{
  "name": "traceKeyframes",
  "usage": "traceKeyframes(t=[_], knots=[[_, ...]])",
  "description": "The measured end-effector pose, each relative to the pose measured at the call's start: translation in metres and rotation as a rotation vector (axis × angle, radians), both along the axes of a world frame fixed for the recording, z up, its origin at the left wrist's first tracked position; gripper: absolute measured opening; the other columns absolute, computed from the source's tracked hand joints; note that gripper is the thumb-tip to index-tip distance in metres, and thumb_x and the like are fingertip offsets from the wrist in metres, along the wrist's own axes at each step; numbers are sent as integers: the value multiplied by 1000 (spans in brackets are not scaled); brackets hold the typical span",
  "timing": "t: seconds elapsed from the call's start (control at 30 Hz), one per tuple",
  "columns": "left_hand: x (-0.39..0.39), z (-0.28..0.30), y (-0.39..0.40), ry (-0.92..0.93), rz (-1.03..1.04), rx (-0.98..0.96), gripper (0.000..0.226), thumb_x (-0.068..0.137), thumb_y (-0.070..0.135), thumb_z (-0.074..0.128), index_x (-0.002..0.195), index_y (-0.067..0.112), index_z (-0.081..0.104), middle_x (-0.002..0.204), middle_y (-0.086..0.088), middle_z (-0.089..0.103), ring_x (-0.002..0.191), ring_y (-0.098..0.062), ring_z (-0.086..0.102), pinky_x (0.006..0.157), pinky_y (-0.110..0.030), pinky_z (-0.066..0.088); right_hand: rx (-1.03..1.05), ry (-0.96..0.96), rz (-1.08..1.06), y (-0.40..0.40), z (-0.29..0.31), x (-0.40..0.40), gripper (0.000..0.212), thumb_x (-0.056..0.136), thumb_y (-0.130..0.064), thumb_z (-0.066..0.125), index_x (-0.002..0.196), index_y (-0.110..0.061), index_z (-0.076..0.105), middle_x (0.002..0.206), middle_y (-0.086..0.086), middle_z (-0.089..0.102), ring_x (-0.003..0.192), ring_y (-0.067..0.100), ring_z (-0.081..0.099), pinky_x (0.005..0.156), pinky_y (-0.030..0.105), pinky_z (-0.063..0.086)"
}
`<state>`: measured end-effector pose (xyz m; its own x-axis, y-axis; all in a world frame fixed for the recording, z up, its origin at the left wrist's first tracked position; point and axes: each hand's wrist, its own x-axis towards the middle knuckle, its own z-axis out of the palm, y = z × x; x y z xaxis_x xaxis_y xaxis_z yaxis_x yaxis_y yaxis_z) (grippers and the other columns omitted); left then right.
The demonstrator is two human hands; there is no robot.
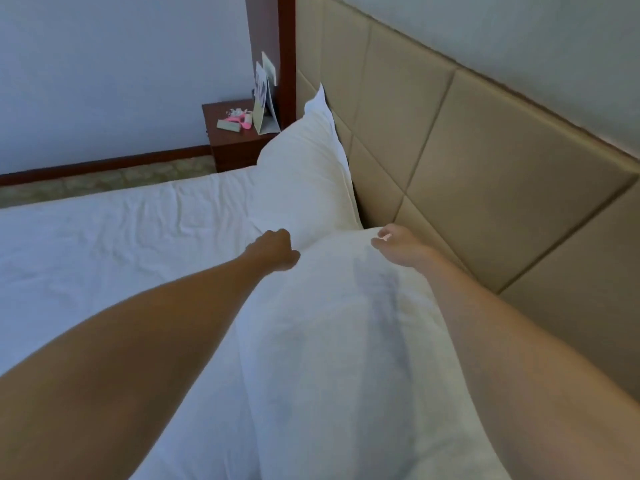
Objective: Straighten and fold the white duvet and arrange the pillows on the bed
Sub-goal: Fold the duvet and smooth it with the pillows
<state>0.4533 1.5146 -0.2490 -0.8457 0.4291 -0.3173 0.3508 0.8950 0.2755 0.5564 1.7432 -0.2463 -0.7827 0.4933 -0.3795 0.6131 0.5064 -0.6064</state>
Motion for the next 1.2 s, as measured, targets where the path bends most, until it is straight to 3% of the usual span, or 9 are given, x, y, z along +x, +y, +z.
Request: traceKeyframes(t=[0.17, 0.3, 0.5, 0.57, 0.63, 0.7, 0.9, 1.07, 1.2], knots=[[-66, -99, 25, -72, 12, 102, 41, 97, 37, 45, 130, 14, 42, 126, -11, 55, 121, -31, 52, 98, -46, 41, 63, 14, -29, -2, -67, -82, 54, 91, -44, 55, 139, -21, 44, 141, 9, 48, 115, 26, 55, 86, 31, 45], [-110, -178, 31, -151, 32, 166, 48, 95, 40, 50, 136, 21, 34, 131, -7, 51, 122, -28, 50, 96, -45, 38, 33, 74, -33, -4, -137, -145, 59, 92, -45, 56, 146, -30, 35, 151, 4, 35, 135, 23, 40, 104, 34, 35], [-159, -261, 45, -145, -9, 134, 88, 85, 45, 67, 152, 33, 12, 158, -5, 21, 142, -31, 28, 104, -52, 36, 91, -42, -291, 22, -223, -202, 105, 73, -63, 71, 153, -33, 9, 161, 7, 13, 150, 35, 1, 119, 58, 11], [-170, -289, 50, -185, -8, 145, 98, 83, 48, 70, 155, 35, 4, 162, -3, 12, 146, -32, 20, 107, -55, 34, 201, -125, -363, 31, -245, -208, 119, 64, -75, 69, 153, -33, 3, 162, 11, 12, 150, 37, 3, 115, 62, 2], [-176, -320, 52, -221, -28, 150, 104, 80, 54, 70, 155, 36, -1, 163, -1, 11, 147, -32, 19, 109, -55, 33, 104, -85, -449, 36, -266, -211, 127, 58, -77, 72, 154, -29, 2, 157, 13, 26, 144, 37, 25, 115, 59, 17], [-176, -347, 52, -194, -60, 114, 113, 76, 65, 68, 154, 37, -9, 162, 1, 14, 146, -31, 22, 108, -55, 33, -12, 37, -506, 33, -285, -212, 115, 62, -67, 78, 149, -20, 20, 146, 11, 42, 132, 36, 44, 106, 48, 37], [-178, -358, 52, -127, -52, 103, 120, 69, 76, 65, 153, 39, -13, 159, 4, 27, 142, -29, 33, 105, -55, 32, -5, 162, -527, 26, -292, -221, 73, 73, -56, 77, 128, -12, 56, 125, 11, 62, 114, 32, 58, 92, 35, 48], [-184, -311, 45, -346, 68, 317, 146, 46, 76, 77, 149, 39, -20, 161, -3, 18, 143, -34, 31, 109, -56, 36, -87, 77, -445, -6, -225, -235, 66, 78, -47, 77, 129, -10, 57, 127, 10, 62, 113, 32, 60, 94, 36, 50], [-181, -243, 43, -189, 212, 374, 144, 53, 61, 86, 154, 30, -12, 162, 1, 1, 147, -31, 18, 108, -59, 32, -319, 181, -388, -30, -136, -264, 43, 73, -23, 82, 111, -11, 67, 107, 9, 72, 95, 27, 69, 89, 43, 57]])
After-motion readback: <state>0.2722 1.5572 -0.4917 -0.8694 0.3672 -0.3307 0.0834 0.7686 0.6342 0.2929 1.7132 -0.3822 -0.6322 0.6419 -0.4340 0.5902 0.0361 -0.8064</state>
